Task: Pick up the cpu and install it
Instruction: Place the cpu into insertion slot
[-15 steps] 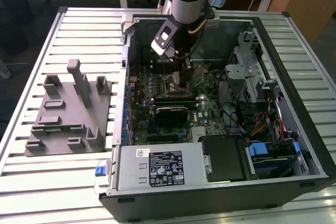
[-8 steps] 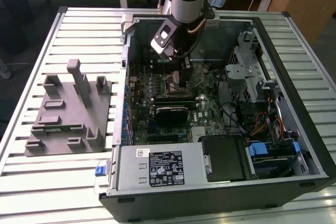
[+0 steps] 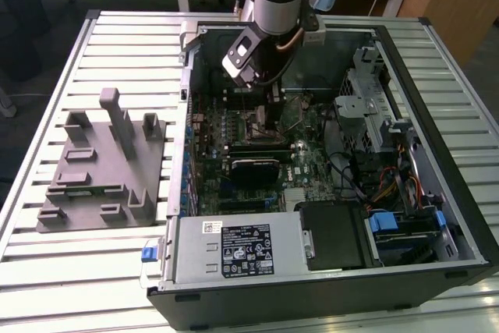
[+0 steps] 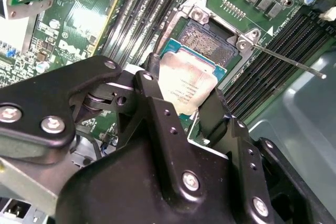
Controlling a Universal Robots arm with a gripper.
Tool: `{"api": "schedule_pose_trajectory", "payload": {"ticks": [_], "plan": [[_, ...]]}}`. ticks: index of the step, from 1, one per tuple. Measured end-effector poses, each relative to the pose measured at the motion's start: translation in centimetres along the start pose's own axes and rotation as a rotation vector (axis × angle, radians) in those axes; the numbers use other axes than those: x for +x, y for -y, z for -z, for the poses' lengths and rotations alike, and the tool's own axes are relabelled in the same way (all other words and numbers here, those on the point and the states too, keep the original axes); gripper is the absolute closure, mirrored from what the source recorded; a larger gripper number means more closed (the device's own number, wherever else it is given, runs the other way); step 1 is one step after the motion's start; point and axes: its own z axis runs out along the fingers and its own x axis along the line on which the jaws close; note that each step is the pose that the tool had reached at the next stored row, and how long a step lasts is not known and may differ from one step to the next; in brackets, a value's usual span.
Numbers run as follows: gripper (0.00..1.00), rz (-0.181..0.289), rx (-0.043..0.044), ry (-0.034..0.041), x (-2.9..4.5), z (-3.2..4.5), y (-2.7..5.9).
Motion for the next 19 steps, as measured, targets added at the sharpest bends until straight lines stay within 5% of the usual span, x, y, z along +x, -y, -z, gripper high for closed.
{"api": "schedule_pose_trajectory", "payload": {"ticks": [19], "plan": [[0.46, -0.009, 0.0002, 0.0004, 0.41, -1.26, 0.02]]}}
